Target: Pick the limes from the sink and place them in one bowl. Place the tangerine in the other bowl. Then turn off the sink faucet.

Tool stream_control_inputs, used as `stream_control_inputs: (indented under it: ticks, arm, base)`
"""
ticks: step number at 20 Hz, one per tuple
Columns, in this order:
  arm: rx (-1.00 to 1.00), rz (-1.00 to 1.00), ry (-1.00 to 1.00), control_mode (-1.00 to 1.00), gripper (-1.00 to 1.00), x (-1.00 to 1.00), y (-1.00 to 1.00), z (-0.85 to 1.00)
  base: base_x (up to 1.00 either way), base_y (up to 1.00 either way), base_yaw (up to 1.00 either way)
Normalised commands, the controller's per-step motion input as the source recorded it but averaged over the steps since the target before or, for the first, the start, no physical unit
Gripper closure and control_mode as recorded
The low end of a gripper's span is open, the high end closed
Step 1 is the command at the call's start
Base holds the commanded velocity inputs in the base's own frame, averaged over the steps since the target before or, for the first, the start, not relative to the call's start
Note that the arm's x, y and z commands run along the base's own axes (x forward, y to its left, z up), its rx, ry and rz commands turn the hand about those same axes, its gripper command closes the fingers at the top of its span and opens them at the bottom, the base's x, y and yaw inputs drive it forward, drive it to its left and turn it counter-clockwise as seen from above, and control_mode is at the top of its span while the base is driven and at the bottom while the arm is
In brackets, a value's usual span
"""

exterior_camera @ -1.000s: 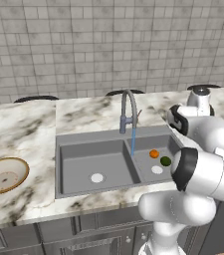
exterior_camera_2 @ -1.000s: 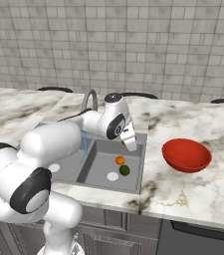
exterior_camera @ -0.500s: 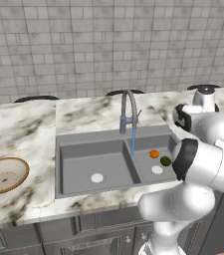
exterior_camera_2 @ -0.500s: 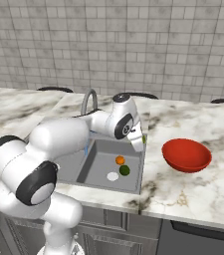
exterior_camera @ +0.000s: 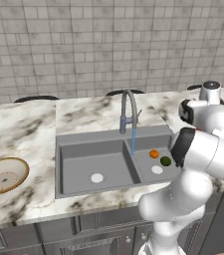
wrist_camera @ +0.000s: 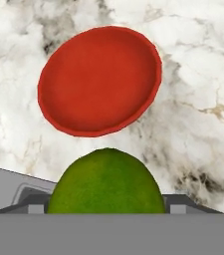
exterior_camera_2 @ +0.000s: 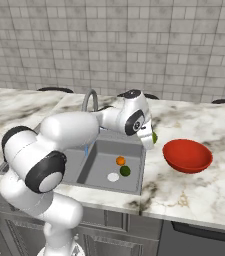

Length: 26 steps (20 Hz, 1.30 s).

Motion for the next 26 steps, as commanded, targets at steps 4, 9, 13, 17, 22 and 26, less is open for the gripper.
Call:
stream_control_inputs:
  ticks: [4, 9, 13, 17, 22, 26]
  arm:
    - [0.0, -0.08, 0.0, -1.0, 1.0, 0.04, -0.41, -0.01]
    - [0.0, -0.04, 0.0, -1.0, 1.0, 0.0, -0.49, -0.08]
    - [0.0, -0.01, 0.0, -1.0, 1.0, 0.08, -0.45, -0.08]
    - [0.0, 0.0, -0.02, -1.0, 1.0, 0.09, -0.36, -0.27]
    - [0.0, 0.0, -0.01, -1.0, 1.0, 0.14, -0.24, -0.37]
    - [0.0, 0.0, 0.0, -1.0, 1.0, 0.19, -0.24, -0.25]
  base:
    - [0.0, 0.0, 0.0]
    - [0.0, 0.0, 0.0]
    - [0.0, 0.0, 0.0]
    - [0.0, 0.0, 0.0]
    - [0.0, 0.0, 0.0]
    - [0.0, 0.0, 0.0]
